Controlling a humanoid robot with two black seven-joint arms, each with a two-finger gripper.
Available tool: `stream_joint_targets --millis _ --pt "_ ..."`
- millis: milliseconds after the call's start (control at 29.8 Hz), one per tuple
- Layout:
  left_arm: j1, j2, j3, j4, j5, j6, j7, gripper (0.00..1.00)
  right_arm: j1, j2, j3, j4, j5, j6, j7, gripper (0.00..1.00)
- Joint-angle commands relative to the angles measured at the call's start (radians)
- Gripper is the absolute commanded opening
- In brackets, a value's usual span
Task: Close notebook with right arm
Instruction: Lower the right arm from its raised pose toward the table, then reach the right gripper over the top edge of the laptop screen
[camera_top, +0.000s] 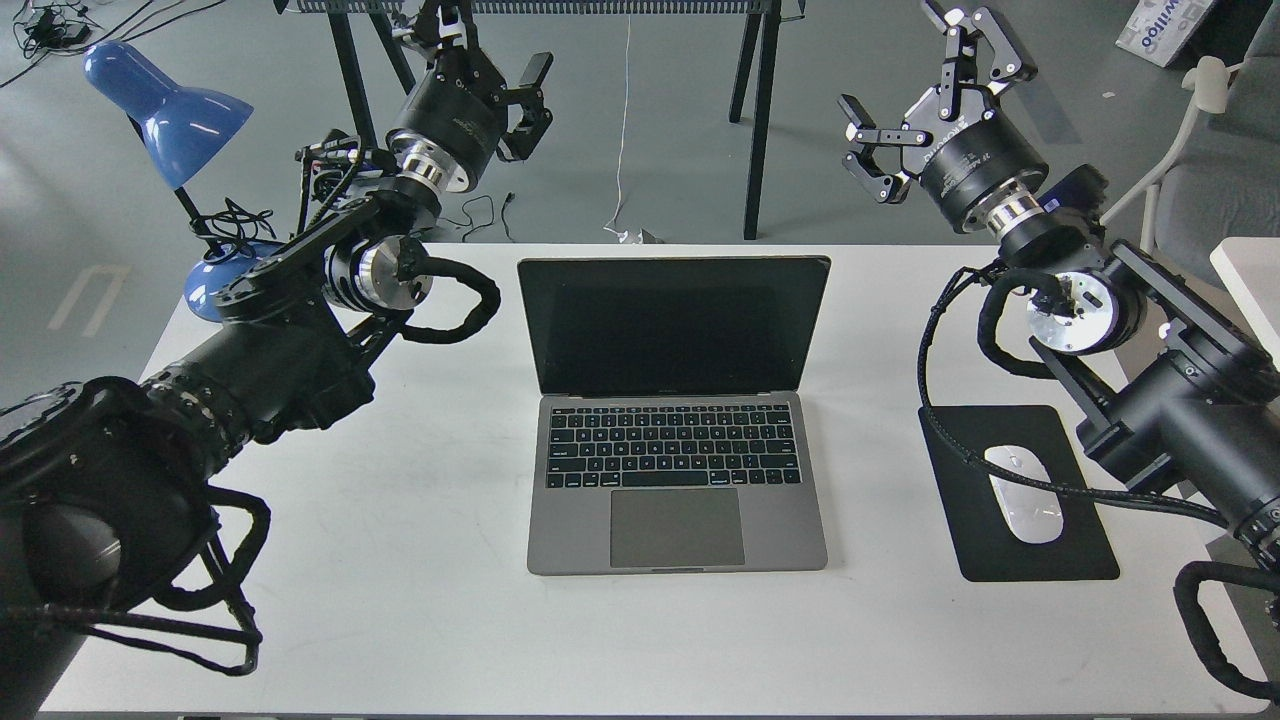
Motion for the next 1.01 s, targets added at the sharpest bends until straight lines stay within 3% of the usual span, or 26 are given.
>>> stream_joint_targets --millis 0,369,638,805,973 --pt "0.000 -0.002 0.000 0.000 0.002 0.012 0.000 1.00 0.000 0.000 0.000 -0.001 0.000 0.000 0.000 1.00" --pt "0.000 -0.002 0.000 0.000 0.002 0.008 0.000 1.00 0.087 -0.003 -0.047 -0.010 -0.012 -0.024 -0.008 1.00" --pt "0.000 -0.002 0.002 0.000 0.002 0.008 0.000 1.00 0.336 0.026 -0.431 -0.235 -0.074 -0.064 -0.020 1.00" --pt "0.000 -0.003 0.000 0.000 0.002 0.008 0.000 1.00 0.414 0.158 -0.702 -0.429 -0.075 -0.063 -0.031 1.00" --pt "0.000 -0.003 0.000 0.000 0.002 0.008 0.000 1.00 0.428 0.276 -0.860 -0.533 -0.077 -0.055 -0.031 1.00"
